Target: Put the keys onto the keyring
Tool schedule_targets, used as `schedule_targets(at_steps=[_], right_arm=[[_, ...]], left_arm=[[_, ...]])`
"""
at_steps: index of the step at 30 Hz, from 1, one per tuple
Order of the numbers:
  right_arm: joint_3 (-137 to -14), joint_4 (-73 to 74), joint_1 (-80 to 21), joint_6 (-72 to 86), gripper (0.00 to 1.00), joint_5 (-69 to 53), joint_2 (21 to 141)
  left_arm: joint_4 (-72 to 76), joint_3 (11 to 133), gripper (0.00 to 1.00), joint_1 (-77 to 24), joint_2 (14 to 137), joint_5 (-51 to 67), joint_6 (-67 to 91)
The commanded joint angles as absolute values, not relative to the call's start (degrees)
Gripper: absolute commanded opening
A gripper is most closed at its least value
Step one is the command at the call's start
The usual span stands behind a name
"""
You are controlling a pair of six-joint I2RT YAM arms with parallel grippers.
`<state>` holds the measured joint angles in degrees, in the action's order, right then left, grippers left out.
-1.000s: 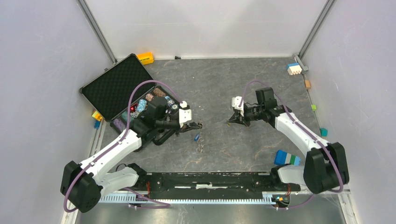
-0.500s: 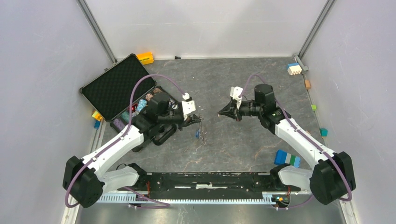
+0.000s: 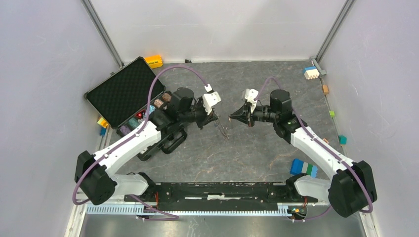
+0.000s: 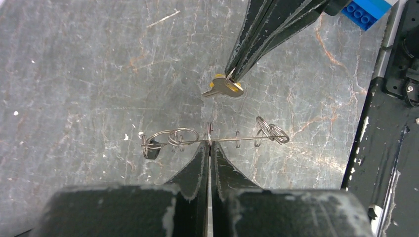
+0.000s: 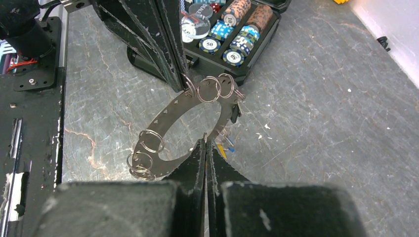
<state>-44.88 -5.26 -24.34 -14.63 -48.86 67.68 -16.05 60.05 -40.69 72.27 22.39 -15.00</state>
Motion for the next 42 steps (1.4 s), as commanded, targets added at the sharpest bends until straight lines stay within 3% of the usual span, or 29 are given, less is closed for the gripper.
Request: schedule_targets(at_steps=[1, 20, 42], right_arm=[[-42.9, -8.6, -24.4, -13.6, 0.00, -48.7, 65.8], [-43.3, -7.5, -24.4, -15.1, 0.00, -51.8, 65.7], [-43.7, -11.7, -26.6, -8.6, 0.00, -54.4, 66.2]], left_arm=[[-13.0, 59.9, 0.02, -42.2, 72.9, 20.9, -10.6], [-10.8, 55.6, 0.02, -43.1, 68.3, 18.7, -25.0], [-2.4, 52.1, 0.02, -43.1, 67.2, 19.4, -17.0]])
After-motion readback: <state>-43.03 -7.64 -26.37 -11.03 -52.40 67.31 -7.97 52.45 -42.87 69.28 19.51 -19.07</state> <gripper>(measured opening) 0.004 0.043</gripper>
